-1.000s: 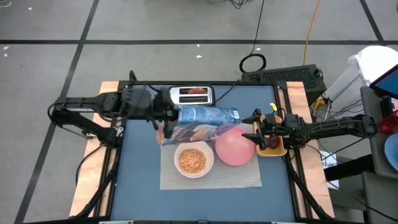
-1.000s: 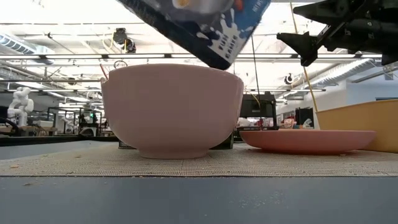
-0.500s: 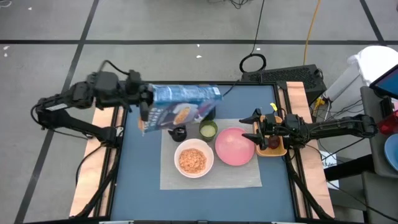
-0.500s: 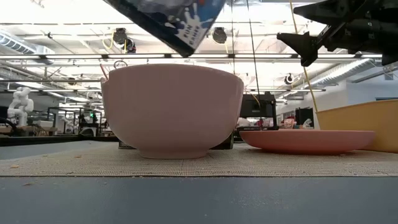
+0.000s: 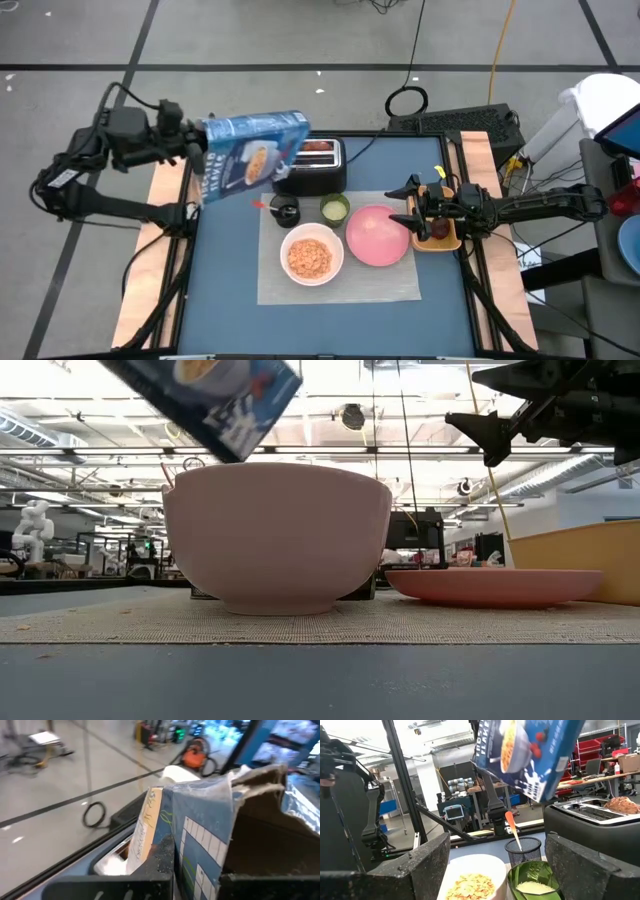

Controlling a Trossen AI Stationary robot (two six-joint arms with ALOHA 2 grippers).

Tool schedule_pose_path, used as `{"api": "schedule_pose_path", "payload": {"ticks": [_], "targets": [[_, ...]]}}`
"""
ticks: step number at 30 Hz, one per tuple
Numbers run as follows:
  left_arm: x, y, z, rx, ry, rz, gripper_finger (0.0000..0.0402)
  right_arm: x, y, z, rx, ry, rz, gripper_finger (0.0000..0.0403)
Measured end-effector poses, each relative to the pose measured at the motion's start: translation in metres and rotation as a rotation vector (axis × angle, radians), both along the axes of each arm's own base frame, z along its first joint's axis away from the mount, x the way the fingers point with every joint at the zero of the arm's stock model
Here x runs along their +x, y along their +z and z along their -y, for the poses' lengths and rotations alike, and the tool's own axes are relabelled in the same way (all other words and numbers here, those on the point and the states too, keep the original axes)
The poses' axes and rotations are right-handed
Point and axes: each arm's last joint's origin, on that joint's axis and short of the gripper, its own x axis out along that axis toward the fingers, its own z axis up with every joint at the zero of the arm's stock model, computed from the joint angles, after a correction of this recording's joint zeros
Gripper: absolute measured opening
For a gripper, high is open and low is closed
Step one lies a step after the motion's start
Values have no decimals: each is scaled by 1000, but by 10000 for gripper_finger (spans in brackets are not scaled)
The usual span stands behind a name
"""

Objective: Arrange a breakfast setting
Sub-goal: Pour the cereal from the blue cereal box into the white bowl

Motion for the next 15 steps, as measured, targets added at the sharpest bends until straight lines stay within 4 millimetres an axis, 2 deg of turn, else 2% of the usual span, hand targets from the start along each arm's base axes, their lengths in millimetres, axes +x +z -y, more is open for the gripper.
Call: {"api": "schedule_pose_path", "payload": {"ticks": [7, 15], "targets": [[-23, -9, -2, -62, 124, -62, 1, 0, 0, 0, 0, 0, 0, 313], [-29, -24, -4, -210, 229, -164, 1, 0, 0, 0, 0, 0, 0, 313]]}}
